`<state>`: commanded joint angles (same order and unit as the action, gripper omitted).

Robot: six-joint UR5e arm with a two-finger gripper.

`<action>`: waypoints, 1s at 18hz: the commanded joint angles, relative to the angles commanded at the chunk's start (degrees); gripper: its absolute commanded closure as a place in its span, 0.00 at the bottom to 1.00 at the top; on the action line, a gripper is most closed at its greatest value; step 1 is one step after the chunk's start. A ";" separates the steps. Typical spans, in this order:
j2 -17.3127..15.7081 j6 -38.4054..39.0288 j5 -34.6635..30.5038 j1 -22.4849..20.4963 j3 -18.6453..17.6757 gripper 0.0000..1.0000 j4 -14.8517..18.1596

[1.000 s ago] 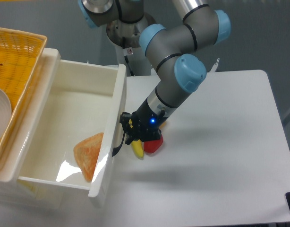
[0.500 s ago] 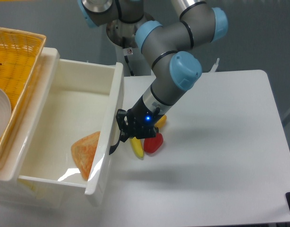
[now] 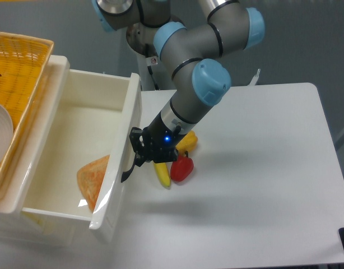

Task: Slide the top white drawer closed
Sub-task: 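Push the drawer front toward the cabinet with the gripper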

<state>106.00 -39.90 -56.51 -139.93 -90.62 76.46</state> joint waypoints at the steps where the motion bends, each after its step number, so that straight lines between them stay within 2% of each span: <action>1: -0.26 0.44 0.09 0.09 0.00 0.90 0.00; 9: -0.62 1.50 0.18 1.76 -0.18 0.90 0.00; 18: -0.27 1.23 0.70 -2.37 0.44 0.90 -0.35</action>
<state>105.73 -38.67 -55.81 -142.29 -90.18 76.11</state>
